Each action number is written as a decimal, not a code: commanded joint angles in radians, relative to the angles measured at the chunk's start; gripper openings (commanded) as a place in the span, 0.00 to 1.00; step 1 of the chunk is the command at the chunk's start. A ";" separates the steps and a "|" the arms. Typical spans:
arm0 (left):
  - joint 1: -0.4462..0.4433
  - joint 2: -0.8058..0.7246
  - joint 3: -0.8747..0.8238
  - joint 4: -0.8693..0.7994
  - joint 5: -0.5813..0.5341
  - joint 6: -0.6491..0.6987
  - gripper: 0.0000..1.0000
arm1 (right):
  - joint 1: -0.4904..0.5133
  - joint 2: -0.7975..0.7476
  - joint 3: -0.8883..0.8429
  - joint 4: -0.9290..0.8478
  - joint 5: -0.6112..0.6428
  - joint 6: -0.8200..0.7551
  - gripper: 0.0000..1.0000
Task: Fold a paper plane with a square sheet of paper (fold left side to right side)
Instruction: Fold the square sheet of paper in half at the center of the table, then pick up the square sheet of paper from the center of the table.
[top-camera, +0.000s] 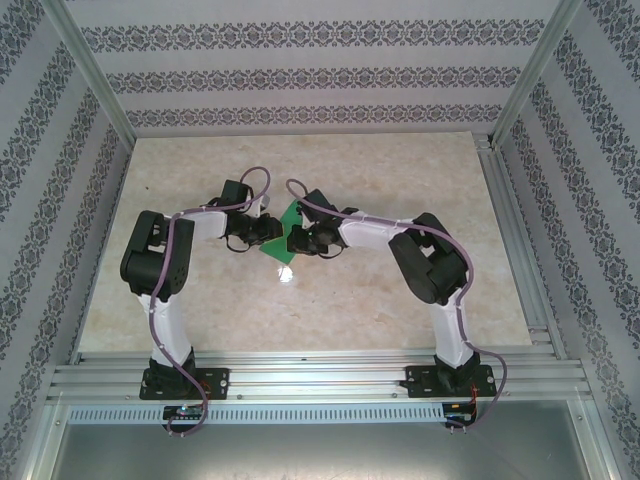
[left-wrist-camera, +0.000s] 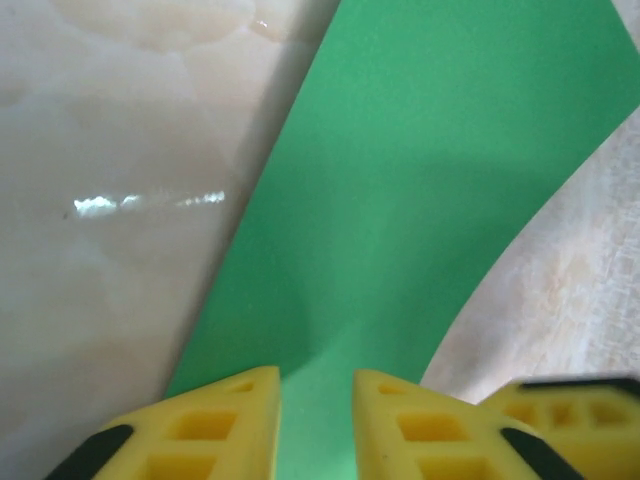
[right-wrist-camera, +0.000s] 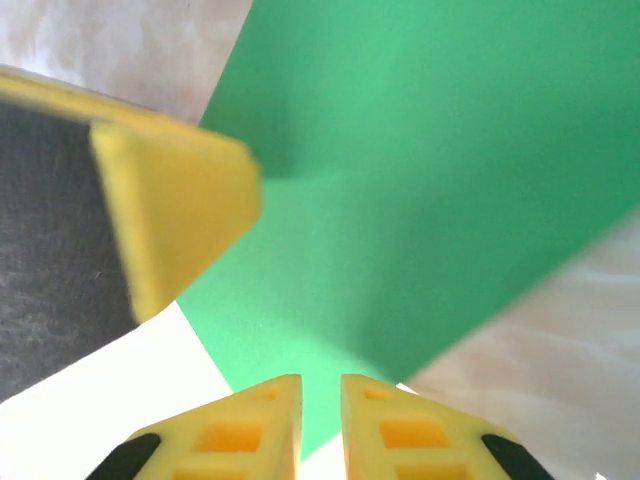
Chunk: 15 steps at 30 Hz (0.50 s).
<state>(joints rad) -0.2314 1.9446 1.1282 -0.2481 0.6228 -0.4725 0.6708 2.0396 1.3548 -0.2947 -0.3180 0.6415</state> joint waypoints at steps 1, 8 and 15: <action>0.005 -0.110 0.068 -0.087 0.034 0.010 0.33 | -0.055 -0.152 -0.028 0.013 0.006 -0.072 0.29; 0.060 -0.238 0.068 -0.162 -0.007 0.038 0.48 | -0.160 -0.196 -0.174 0.222 -0.099 0.034 0.46; 0.110 -0.263 -0.044 -0.116 -0.004 0.020 0.52 | -0.171 -0.067 -0.134 0.363 -0.143 0.150 0.54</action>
<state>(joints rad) -0.1360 1.6833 1.1294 -0.3431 0.6258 -0.4606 0.4953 1.9232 1.2007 -0.0357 -0.4164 0.7208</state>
